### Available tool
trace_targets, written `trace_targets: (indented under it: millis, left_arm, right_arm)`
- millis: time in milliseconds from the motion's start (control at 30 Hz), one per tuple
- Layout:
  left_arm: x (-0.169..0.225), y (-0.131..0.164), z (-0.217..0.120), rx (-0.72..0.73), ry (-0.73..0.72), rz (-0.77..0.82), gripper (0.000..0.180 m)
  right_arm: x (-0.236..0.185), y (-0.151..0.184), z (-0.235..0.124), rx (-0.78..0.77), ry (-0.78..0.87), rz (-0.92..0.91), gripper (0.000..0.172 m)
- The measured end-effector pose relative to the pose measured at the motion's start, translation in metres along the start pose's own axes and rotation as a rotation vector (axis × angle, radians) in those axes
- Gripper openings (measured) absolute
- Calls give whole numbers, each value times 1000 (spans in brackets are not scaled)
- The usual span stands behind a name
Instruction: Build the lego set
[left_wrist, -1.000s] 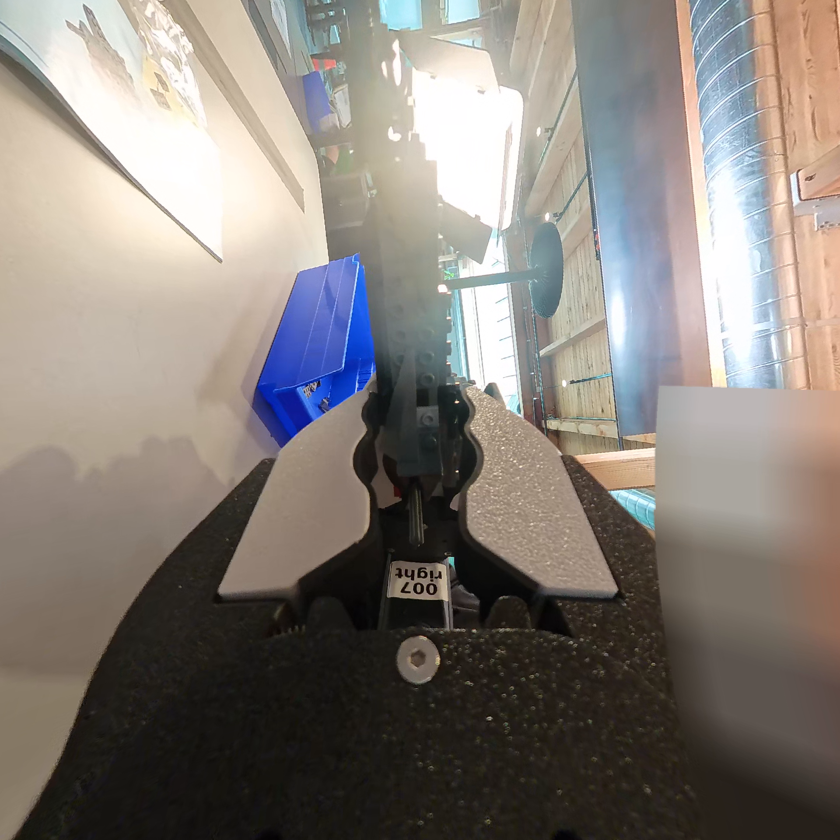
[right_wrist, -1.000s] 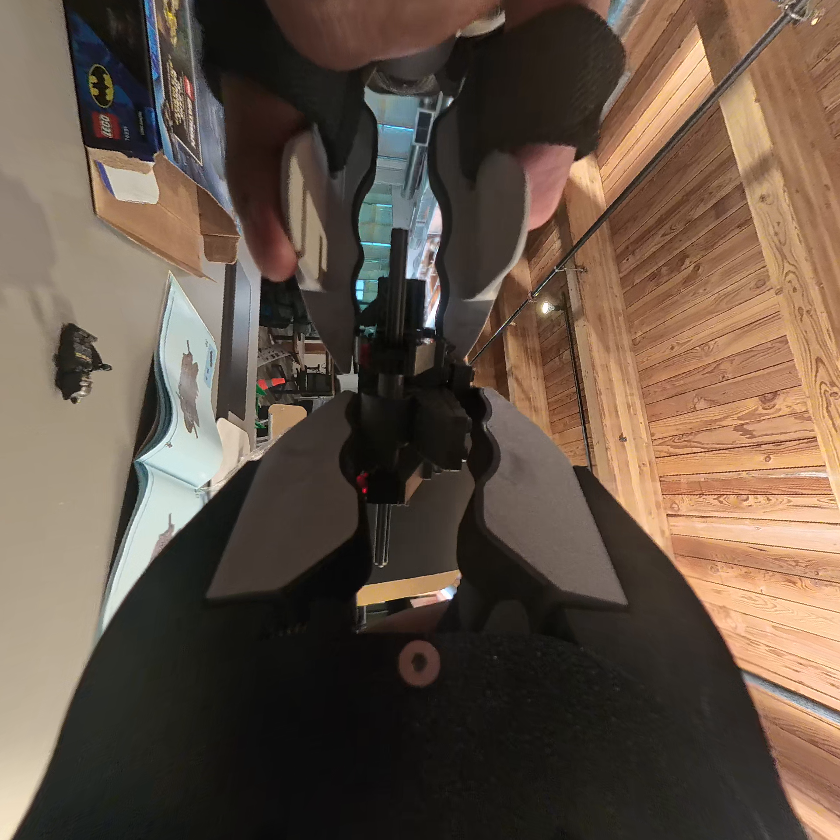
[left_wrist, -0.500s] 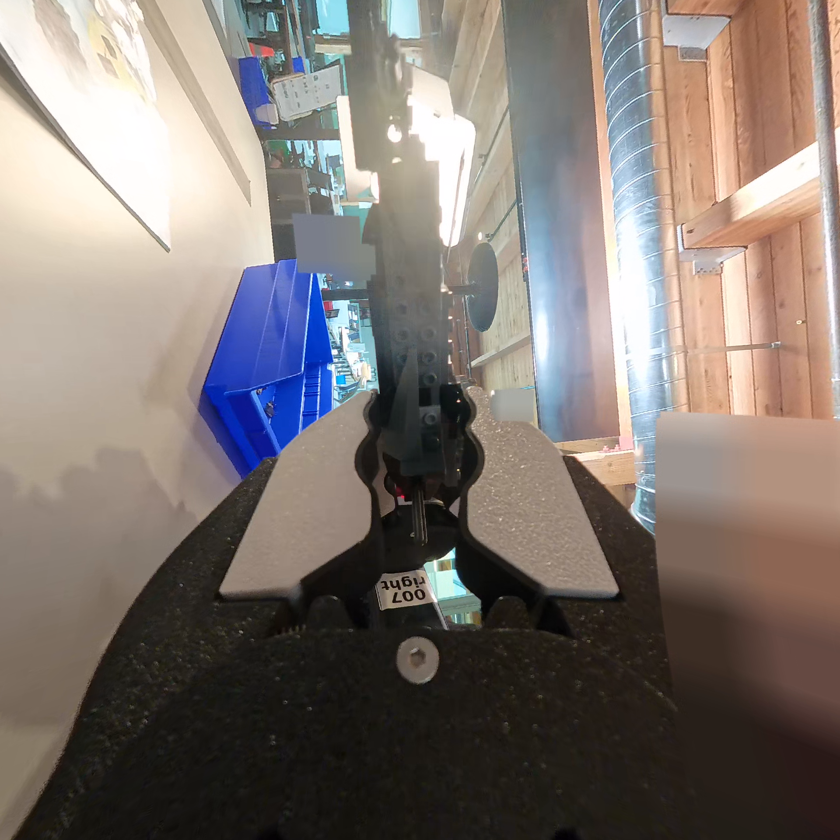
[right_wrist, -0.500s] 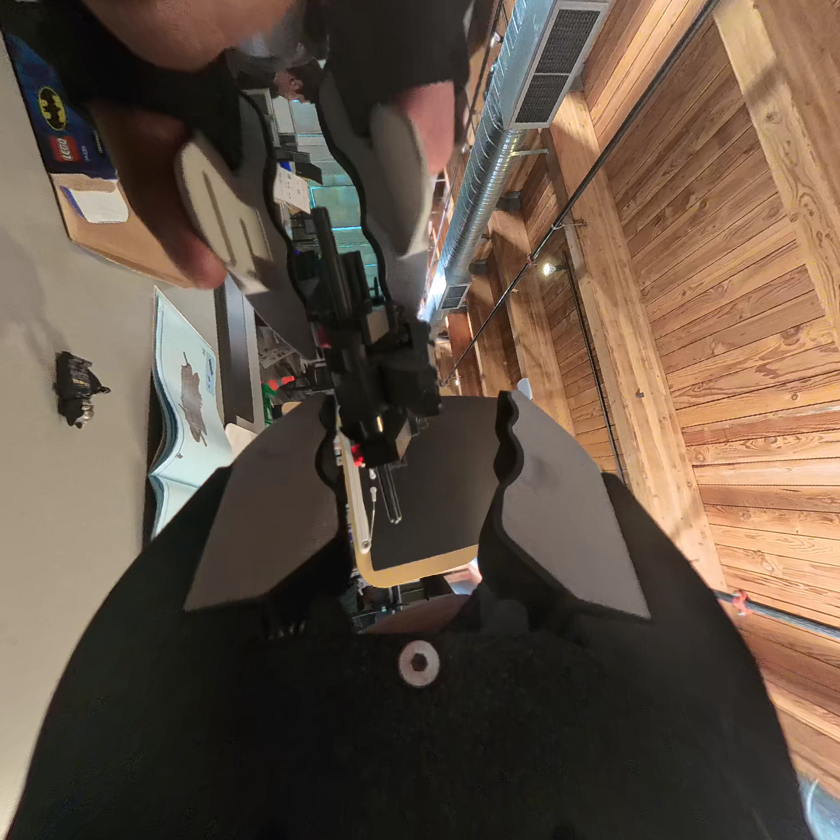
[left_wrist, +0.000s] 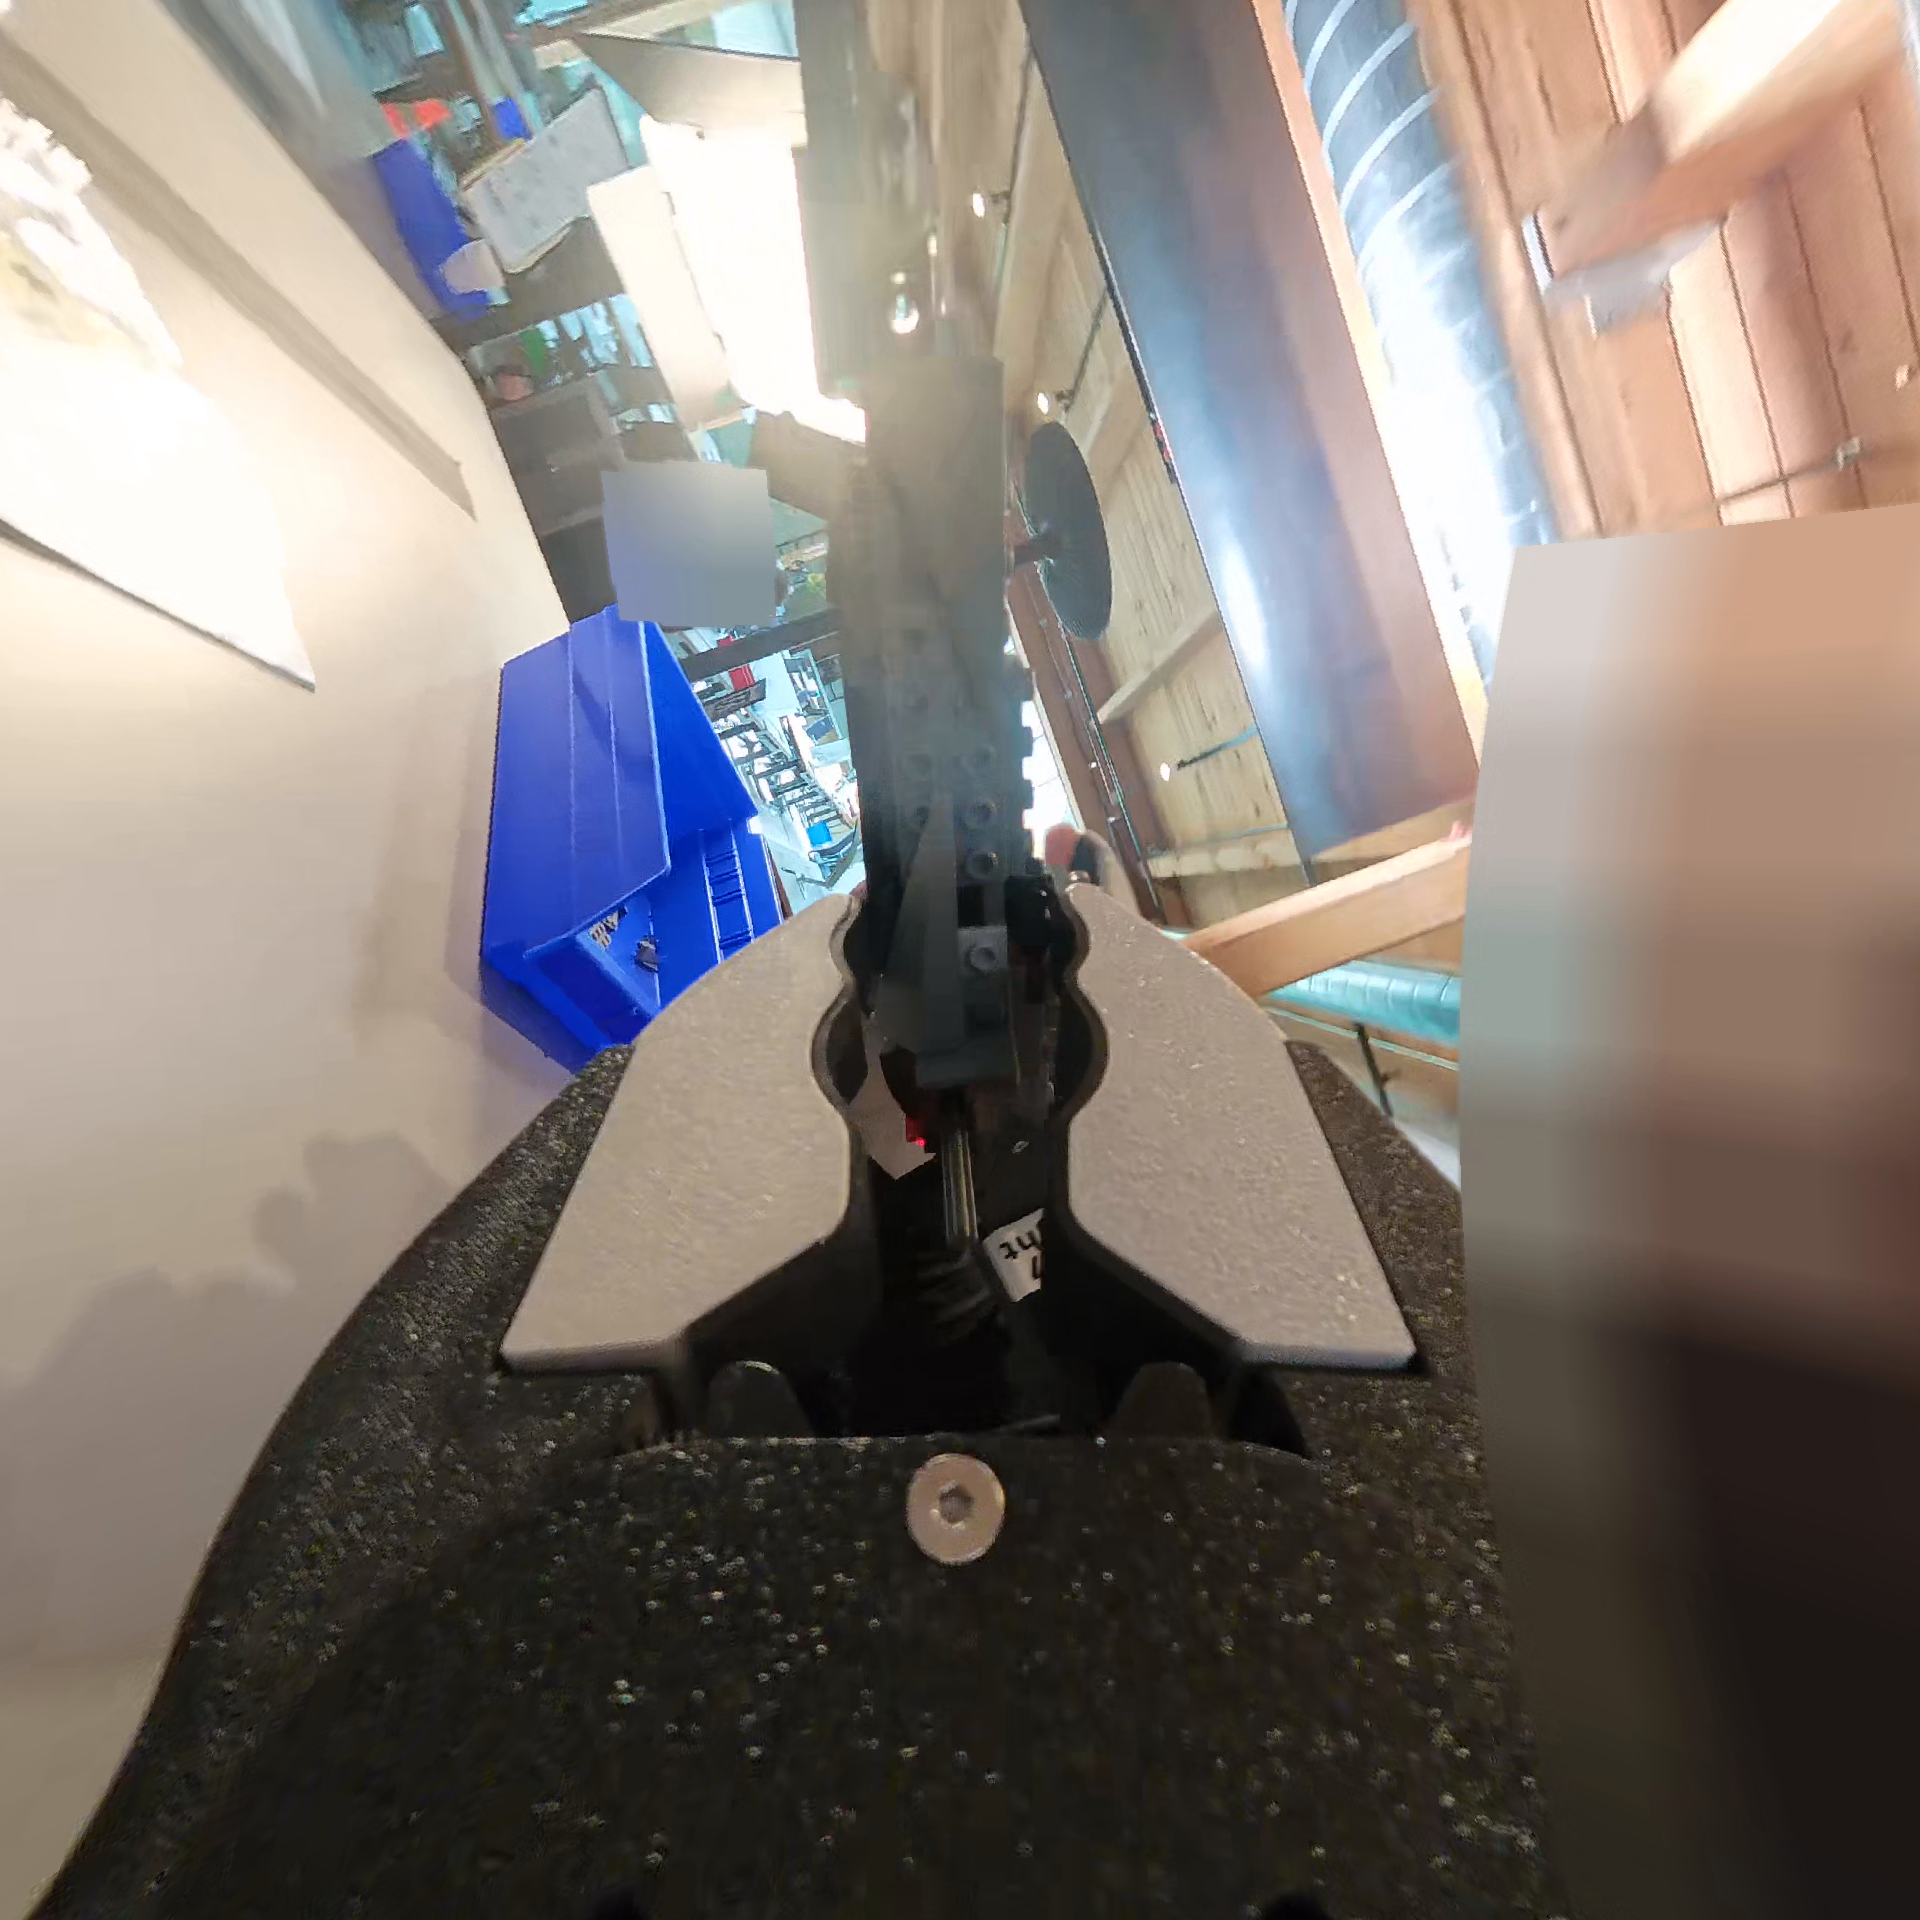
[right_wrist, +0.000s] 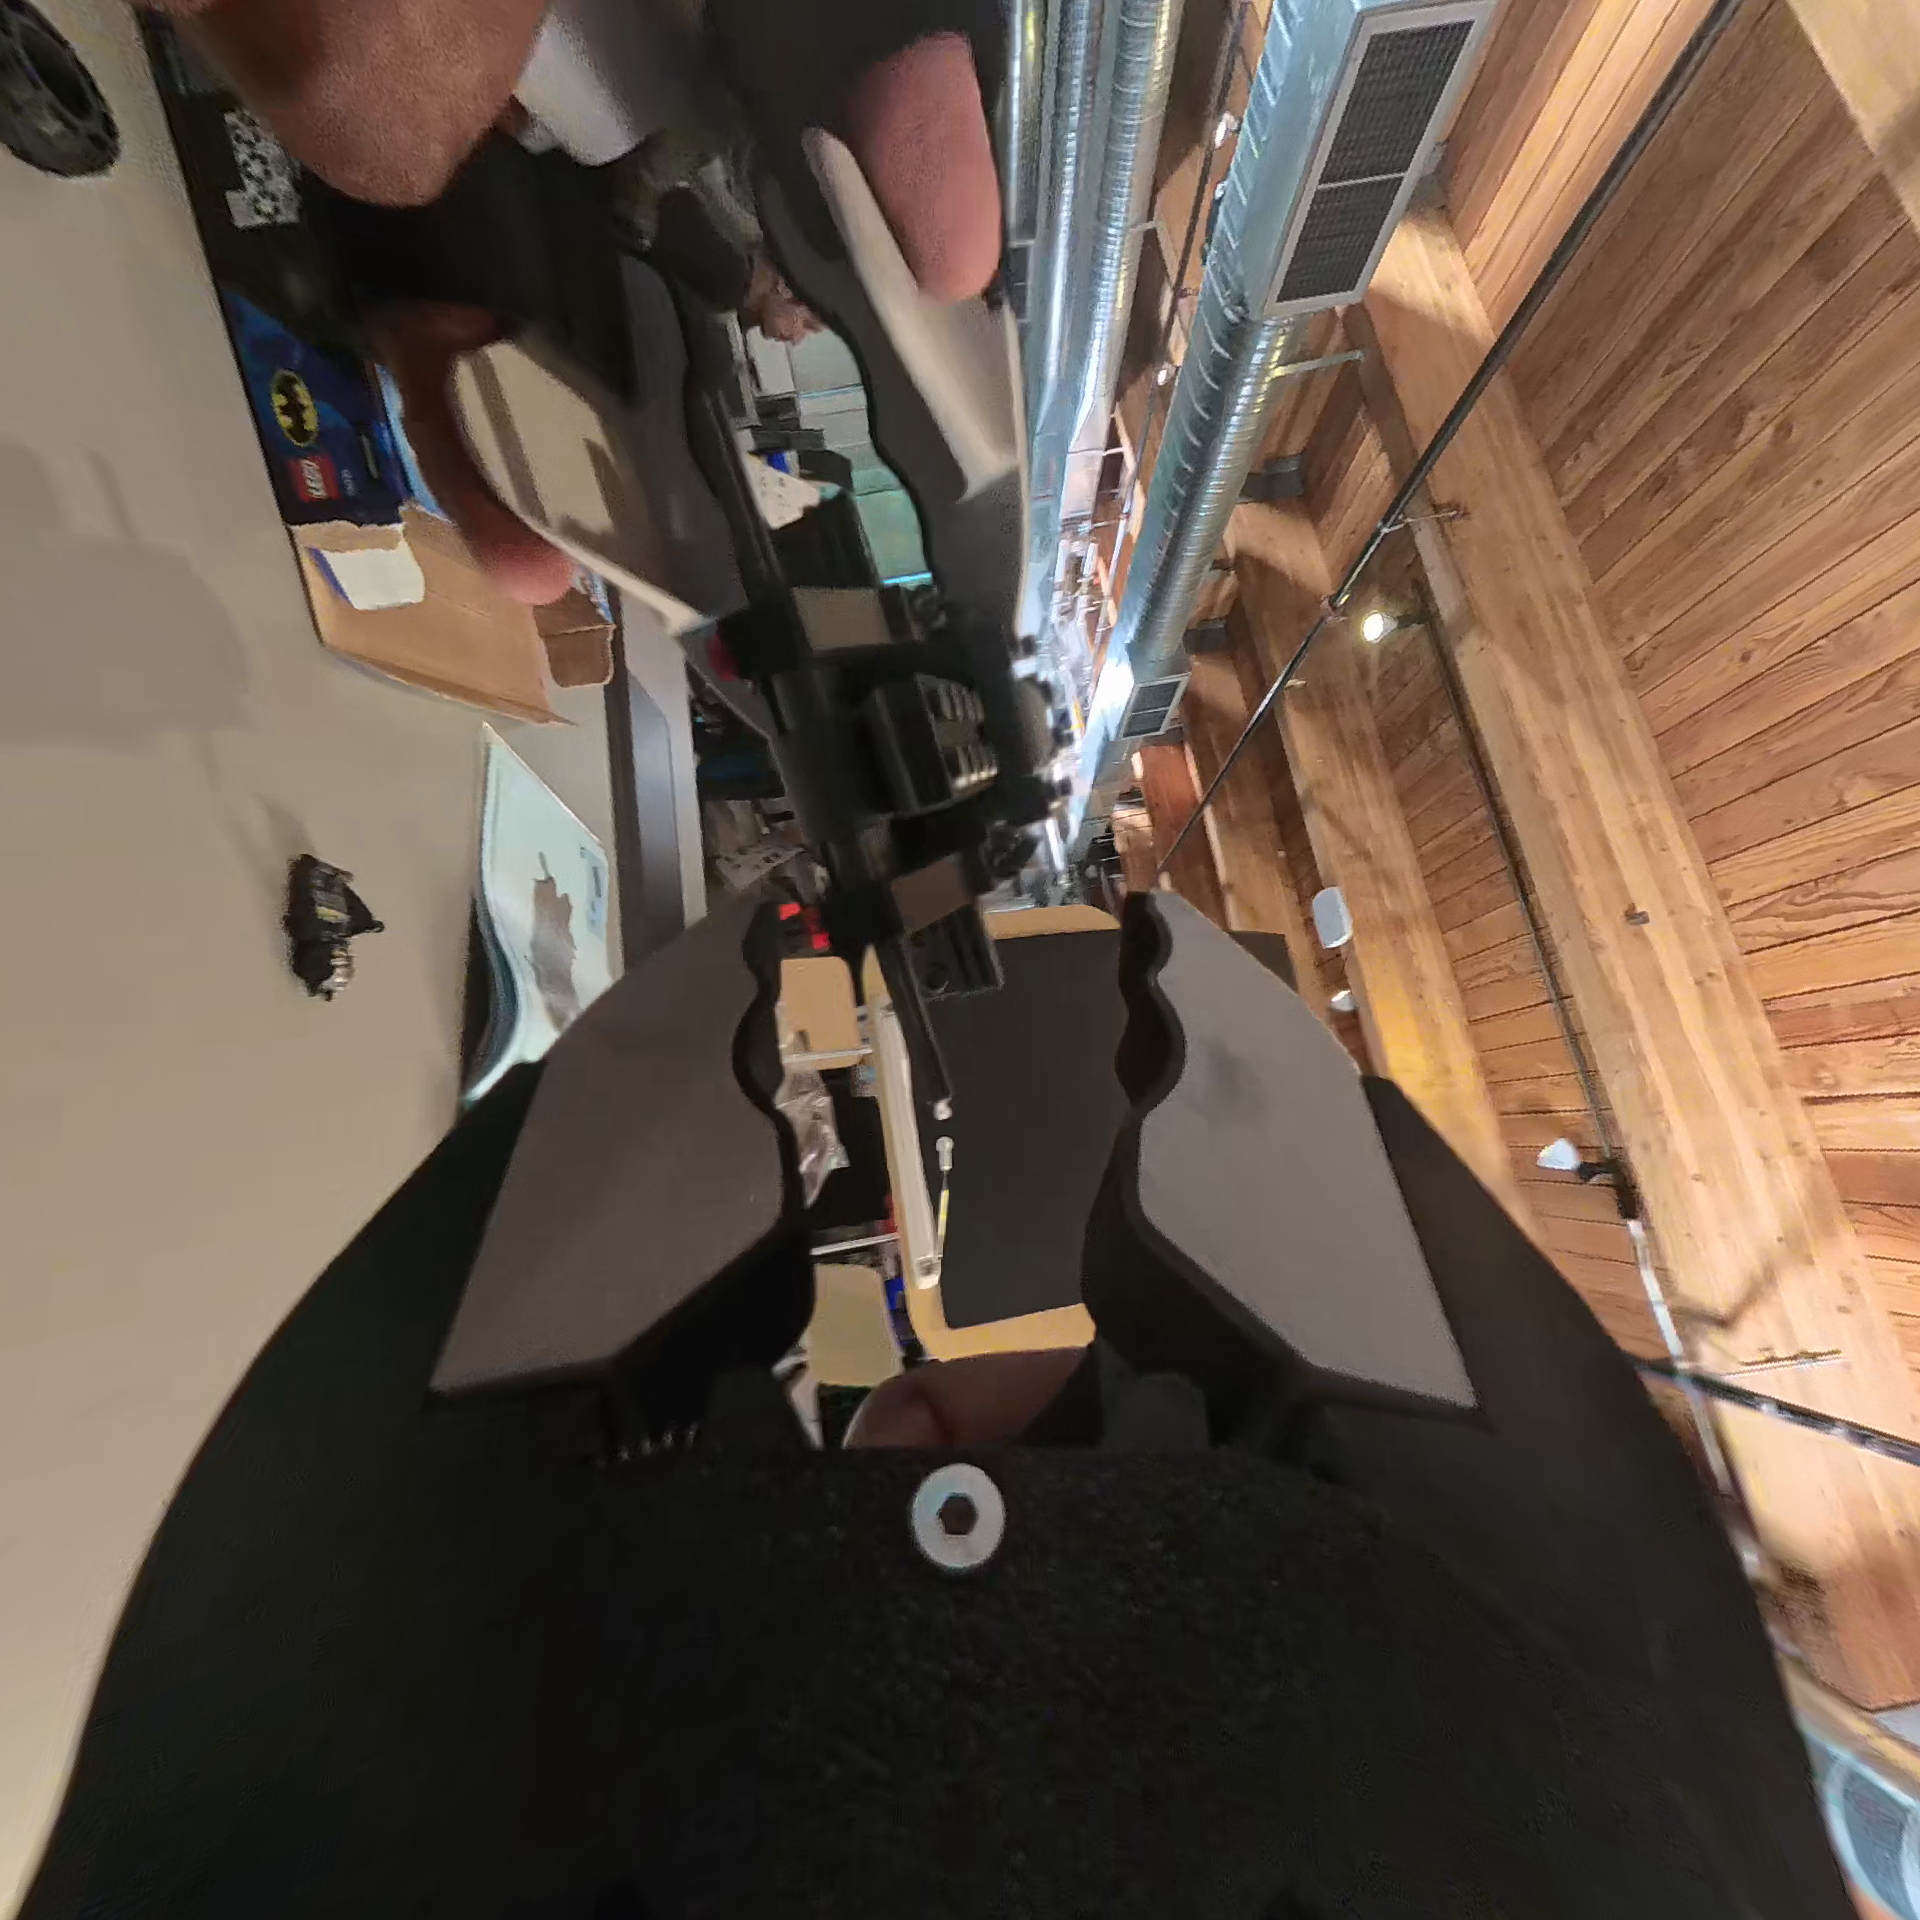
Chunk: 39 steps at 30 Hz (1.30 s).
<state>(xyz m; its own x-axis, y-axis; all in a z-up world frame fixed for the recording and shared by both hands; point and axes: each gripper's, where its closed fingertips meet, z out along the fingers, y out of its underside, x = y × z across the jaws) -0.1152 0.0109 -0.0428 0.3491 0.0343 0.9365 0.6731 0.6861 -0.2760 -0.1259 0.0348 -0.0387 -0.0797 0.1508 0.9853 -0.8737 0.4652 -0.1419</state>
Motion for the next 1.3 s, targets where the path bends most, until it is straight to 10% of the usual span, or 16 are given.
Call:
trace_targets:
  millis: [500,1300]
  left_arm:
    - [-45,39,-6,5,127,178,34]
    - [-66,71,12,81,12,458,34]
  right_arm:
    - [-38,8,-55,-114,-579,1647,56]
    - [-84,14,-69,-326,-618,1773,55]
